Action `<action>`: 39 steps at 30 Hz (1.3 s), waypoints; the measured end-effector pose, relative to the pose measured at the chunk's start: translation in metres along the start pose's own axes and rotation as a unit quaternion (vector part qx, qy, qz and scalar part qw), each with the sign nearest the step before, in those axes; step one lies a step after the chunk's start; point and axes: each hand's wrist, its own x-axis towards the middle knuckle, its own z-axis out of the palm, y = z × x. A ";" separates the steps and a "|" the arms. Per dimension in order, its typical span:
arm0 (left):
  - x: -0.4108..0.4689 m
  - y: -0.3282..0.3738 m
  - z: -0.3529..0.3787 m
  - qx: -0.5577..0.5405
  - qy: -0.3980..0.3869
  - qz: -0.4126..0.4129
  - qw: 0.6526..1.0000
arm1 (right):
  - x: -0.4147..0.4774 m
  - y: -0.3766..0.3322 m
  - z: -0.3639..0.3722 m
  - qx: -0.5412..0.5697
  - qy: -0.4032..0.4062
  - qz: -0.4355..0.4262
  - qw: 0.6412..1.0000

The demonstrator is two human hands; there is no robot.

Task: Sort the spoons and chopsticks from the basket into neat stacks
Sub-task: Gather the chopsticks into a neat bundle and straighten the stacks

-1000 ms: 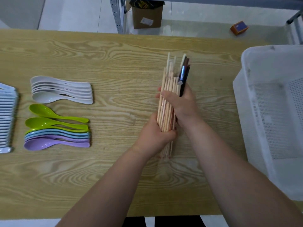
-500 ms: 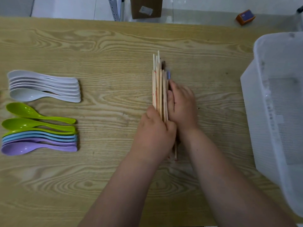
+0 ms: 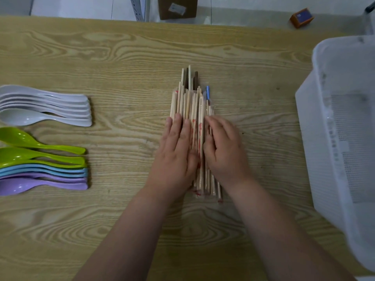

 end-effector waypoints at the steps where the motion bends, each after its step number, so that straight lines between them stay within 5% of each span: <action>1: 0.000 0.001 0.002 -0.006 0.002 -0.002 1.000 | -0.006 0.001 0.000 -0.016 -0.016 -0.014 1.000; 11: 0.001 0.027 0.016 -0.067 -0.013 0.001 0.998 | -0.025 0.014 -0.011 -0.026 -0.092 -0.031 0.995; 17: -0.001 0.010 0.013 0.002 0.024 0.045 0.999 | -0.030 0.017 -0.008 -0.092 -0.085 -0.054 0.991; 32: 0.003 0.013 0.005 0.008 -0.019 0.085 0.996 | -0.034 0.025 -0.019 -0.037 -0.069 -0.080 0.994; 39: -0.026 -0.006 -0.017 0.061 -0.113 0.180 0.975 | -0.063 0.033 -0.060 -0.084 -0.253 -0.111 0.957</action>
